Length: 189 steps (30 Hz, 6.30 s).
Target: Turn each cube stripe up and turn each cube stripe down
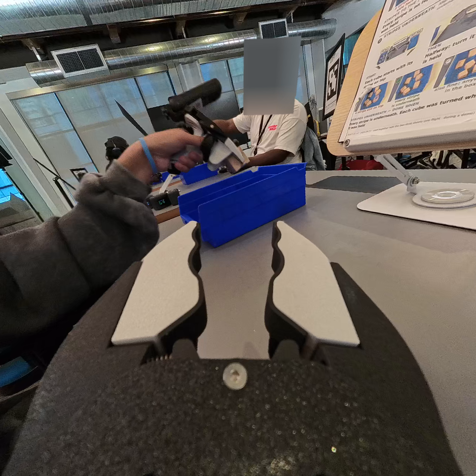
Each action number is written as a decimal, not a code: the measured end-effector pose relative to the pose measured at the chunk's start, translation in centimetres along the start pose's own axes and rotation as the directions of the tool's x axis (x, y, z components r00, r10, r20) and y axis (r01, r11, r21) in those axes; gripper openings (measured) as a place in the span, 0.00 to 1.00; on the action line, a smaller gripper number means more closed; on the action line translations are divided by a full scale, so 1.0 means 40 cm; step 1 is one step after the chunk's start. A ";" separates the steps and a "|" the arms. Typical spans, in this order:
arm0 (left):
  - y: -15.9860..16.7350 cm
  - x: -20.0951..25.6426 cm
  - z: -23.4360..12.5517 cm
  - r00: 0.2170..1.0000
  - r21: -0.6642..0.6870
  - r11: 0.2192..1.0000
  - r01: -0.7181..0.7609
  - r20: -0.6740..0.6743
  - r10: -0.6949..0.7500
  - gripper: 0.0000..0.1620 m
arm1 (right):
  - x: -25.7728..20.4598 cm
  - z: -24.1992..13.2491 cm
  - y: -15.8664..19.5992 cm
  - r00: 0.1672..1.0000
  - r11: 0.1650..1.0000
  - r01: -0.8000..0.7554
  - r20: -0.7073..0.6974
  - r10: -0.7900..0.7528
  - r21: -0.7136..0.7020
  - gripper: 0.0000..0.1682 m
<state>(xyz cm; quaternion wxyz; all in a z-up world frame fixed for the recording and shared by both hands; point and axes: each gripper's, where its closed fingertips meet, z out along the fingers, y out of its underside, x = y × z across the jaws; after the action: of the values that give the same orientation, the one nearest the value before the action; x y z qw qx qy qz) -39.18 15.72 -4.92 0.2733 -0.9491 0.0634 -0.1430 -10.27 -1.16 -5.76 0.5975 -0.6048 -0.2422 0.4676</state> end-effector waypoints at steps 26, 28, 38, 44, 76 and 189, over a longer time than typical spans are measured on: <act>0.148 0.788 -0.086 0.195 -0.192 0.980 0.057 -0.960 -0.199 0.27 | -0.002 0.004 0.011 0.999 0.998 0.049 -0.014 -0.050 -0.029 0.31; 0.149 0.793 -0.097 0.129 -0.235 0.970 0.063 -0.962 -0.241 0.27 | 0.004 0.001 0.007 0.997 0.998 0.063 -0.031 -0.064 -0.025 0.34; 0.164 0.802 -0.105 0.058 -0.298 0.953 0.048 -0.952 -0.301 0.27 | 0.024 0.035 -0.128 0.924 0.912 0.380 0.014 -0.382 -0.156 0.47; 0.172 0.788 -0.099 0.036 -0.334 0.941 0.054 -0.941 -0.336 0.27 | -0.006 0.113 -0.175 0.902 0.895 0.432 0.079 -0.425 -0.114 0.45; 0.060 0.586 -0.057 0.881 0.442 0.883 -0.156 -0.343 0.327 0.42 | 0.502 -0.298 -0.317 0.605 0.876 -0.154 -0.745 -0.282 -0.457 0.27; 0.182 0.791 -0.133 0.030 -0.303 0.951 0.061 -0.952 -0.306 0.27 | 0.027 0.034 -0.155 0.914 0.914 0.392 -0.067 -0.399 -0.103 0.43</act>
<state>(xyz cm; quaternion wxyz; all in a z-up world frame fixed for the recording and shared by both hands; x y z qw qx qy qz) -11.01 0.65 2.97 0.0480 -0.6106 0.1228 -0.7809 -9.30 1.49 0.02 0.6627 -0.5884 -0.3535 0.2993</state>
